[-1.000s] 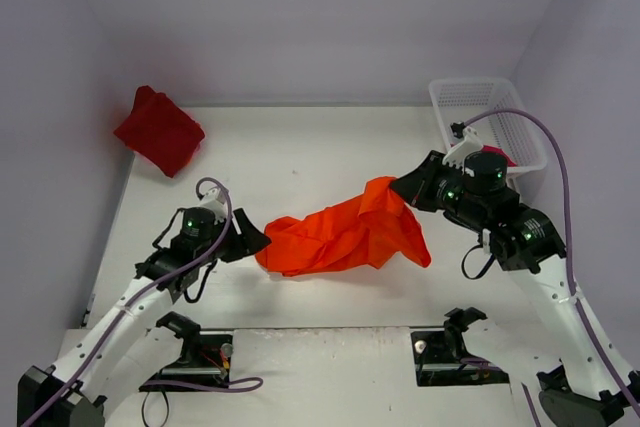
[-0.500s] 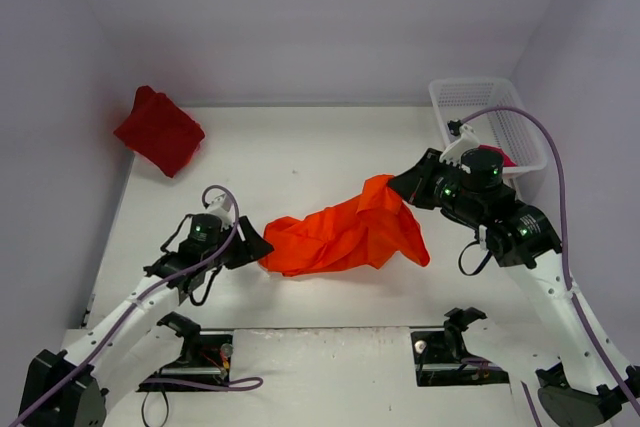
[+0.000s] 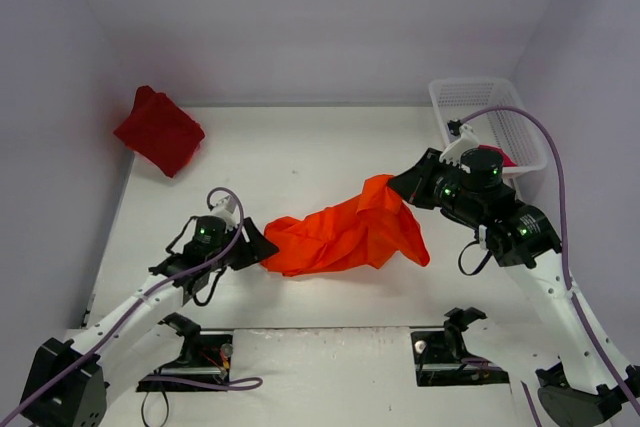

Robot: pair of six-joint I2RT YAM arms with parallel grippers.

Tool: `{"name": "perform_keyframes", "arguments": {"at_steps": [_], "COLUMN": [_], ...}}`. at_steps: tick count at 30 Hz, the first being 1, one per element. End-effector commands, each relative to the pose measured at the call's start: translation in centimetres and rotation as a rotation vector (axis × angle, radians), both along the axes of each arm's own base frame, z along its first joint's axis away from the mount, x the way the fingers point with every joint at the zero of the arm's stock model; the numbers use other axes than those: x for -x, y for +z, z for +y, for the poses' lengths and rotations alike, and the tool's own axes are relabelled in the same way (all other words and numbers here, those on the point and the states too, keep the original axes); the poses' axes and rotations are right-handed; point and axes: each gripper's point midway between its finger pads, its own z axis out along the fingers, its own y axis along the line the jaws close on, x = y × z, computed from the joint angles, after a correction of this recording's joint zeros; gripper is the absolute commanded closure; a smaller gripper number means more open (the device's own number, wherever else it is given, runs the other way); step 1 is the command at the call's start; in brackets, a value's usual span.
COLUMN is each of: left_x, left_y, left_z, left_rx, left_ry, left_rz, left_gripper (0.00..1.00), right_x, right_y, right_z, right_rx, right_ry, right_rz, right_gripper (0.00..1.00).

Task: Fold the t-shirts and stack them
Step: Flatten out the tshirt

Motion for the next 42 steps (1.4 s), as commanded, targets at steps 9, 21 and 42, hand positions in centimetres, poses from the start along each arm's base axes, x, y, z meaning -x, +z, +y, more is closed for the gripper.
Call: {"name": "perform_keyframes", "arguments": {"at_steps": [9,21,42], "left_x": [-1.0,-0.8,-1.2], "left_y": [0.8,-1.0,-0.5], "left_z": [-1.4,-1.4,-3.2], "left_rx": [0.056,0.042,0.071], "left_ry": [-0.008,0.002,-0.028], "left_rz": [-0.056,-0.031,-0.037], "left_gripper": [0.48,0.48,0.48], "right_x": [-1.4,-1.2,-1.5], "right_y": [2.2,2.2,1.9], "right_z": [0.5,0.5,0.6], "right_rx": [-0.04,-0.045,-0.04], "right_ry": [-0.01,-0.007,-0.009], "right_rz": [-0.088,-0.087,-0.08], "right_gripper": [1.0,1.0,1.0]}}
